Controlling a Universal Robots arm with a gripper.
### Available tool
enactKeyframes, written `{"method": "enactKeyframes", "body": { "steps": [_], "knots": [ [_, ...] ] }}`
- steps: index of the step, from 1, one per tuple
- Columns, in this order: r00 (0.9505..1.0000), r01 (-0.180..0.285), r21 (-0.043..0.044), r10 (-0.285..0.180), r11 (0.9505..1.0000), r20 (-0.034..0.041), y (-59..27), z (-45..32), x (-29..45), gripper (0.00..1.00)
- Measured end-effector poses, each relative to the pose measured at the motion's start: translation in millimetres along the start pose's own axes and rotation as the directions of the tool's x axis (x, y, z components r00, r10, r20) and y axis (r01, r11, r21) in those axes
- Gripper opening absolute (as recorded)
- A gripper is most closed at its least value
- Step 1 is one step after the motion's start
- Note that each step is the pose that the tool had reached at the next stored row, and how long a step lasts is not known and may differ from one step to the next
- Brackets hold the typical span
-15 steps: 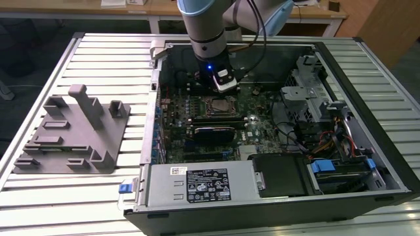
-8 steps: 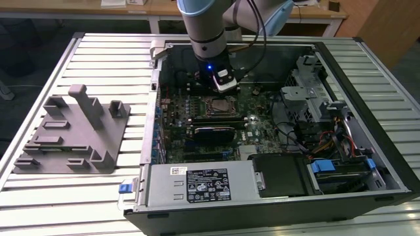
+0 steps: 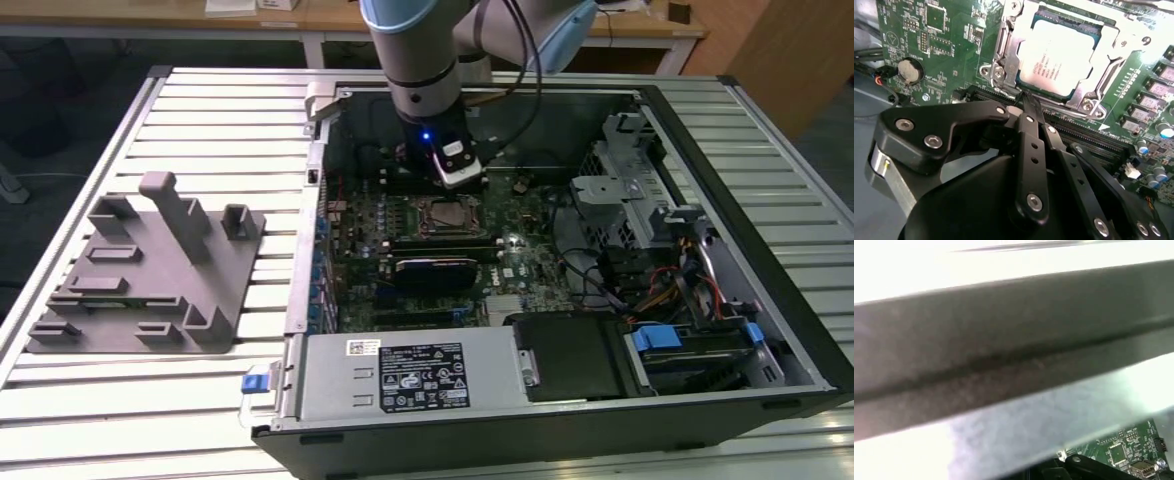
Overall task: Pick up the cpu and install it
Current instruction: 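Install the first cpu locking lever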
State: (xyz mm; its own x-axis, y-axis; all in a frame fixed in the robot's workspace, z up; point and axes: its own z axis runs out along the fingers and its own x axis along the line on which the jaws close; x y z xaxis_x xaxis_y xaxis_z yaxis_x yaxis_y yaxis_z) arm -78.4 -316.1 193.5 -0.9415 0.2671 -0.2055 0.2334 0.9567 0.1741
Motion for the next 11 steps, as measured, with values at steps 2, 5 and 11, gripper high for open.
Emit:
{"method": "enactKeyframes", "body": {
  "steps": [2,5,11],
  "knots": [
    [1.0000,0.000,0.0002,0.000,1.0000,0.0000,0.6,-3.5,-0.7,0.11],
    [1.0000,0.000,0.0004,0.000,1.0000,-0.0001,1.7,-9.9,-2.1,0.11],
    [1.0000,0.000,0.0005,0.000,1.0000,-0.0001,4.2,-23.9,-5.1,0.11]
  ]
}}
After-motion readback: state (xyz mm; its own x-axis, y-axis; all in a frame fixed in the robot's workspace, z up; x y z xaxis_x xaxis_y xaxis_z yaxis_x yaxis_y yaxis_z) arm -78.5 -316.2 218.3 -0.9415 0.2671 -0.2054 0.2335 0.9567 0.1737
